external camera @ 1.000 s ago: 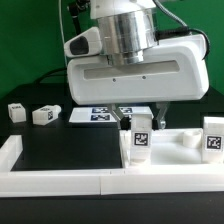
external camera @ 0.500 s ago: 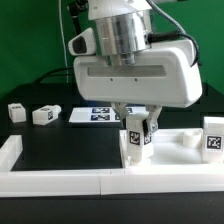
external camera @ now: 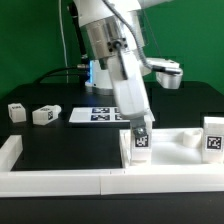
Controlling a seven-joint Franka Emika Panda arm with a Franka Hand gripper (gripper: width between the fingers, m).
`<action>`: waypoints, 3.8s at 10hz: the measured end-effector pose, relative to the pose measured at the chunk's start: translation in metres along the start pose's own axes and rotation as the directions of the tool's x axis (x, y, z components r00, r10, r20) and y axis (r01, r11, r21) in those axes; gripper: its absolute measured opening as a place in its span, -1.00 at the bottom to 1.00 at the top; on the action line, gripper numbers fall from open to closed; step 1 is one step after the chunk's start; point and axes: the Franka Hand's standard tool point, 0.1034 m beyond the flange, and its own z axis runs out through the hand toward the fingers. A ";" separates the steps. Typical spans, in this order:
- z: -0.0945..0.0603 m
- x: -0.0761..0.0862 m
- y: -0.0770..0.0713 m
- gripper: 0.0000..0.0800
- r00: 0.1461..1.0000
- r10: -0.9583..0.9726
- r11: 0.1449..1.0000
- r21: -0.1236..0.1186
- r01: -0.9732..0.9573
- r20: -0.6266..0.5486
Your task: Assemble square table
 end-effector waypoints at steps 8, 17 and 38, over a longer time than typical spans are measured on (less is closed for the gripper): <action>-0.001 0.002 -0.001 0.61 0.671 -0.741 0.672 -0.064 0.738 -0.028; 0.002 0.000 0.002 -0.27 0.463 -0.886 0.458 -0.156 0.875 -0.009; 0.001 0.003 0.000 0.55 0.363 -0.932 0.356 -0.165 0.920 0.012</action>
Offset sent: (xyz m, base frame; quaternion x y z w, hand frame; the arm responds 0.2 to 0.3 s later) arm 0.0052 -0.0036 0.0058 -0.0459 0.0526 -0.5242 0.8487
